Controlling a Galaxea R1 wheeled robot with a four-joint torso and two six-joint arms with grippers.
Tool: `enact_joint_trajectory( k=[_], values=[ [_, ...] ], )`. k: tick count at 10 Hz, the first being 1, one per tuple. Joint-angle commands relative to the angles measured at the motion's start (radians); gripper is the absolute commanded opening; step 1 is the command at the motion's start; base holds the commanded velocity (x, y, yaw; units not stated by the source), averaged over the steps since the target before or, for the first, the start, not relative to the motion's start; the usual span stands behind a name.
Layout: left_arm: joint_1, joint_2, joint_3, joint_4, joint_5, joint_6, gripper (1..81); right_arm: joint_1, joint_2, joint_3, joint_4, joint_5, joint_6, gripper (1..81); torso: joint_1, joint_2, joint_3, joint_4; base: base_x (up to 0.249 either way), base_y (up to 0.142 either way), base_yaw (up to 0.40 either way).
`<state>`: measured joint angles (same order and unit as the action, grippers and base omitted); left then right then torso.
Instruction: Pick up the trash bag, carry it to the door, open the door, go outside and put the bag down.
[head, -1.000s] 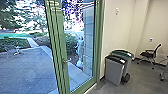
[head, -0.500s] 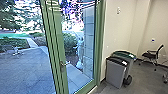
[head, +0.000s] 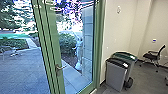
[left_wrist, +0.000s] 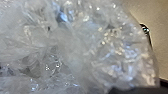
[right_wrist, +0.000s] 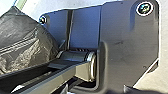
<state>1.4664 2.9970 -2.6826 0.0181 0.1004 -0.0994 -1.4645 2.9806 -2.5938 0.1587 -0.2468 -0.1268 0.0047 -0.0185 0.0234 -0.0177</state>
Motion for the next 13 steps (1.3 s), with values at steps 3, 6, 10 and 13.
enact_joint_trajectory(
  k=[3, 6, 10, 13],
  values=[
    [-0.063, -0.006, 0.003, 0.006, 0.055, 0.006, 1.0, 0.065, 0.002, 0.006, -0.004, -0.066, -0.004, 81.1, 0.000, 0.000, 0.000, 0.000, 0.178, -0.088, 0.000],
    [-0.063, -0.007, 0.003, 0.006, 0.055, 0.006, 1.0, 0.065, 0.004, 0.006, -0.004, -0.066, -0.004, 81.1, 0.000, 0.000, 0.000, 0.000, 0.176, -0.021, 0.000],
    [-0.063, -0.007, 0.003, 0.005, 0.056, 0.006, 1.0, 0.065, 0.004, 0.005, -0.005, -0.066, -0.004, 81.1, 0.000, 0.000, 0.000, 0.000, 0.152, 0.000, 0.000],
    [-0.063, -0.009, 0.003, 0.005, 0.056, 0.006, 1.0, 0.065, 0.004, 0.003, -0.005, -0.066, -0.004, 81.1, 0.000, 0.000, 0.000, 0.000, 0.132, 0.051, 0.000]
  ],
)
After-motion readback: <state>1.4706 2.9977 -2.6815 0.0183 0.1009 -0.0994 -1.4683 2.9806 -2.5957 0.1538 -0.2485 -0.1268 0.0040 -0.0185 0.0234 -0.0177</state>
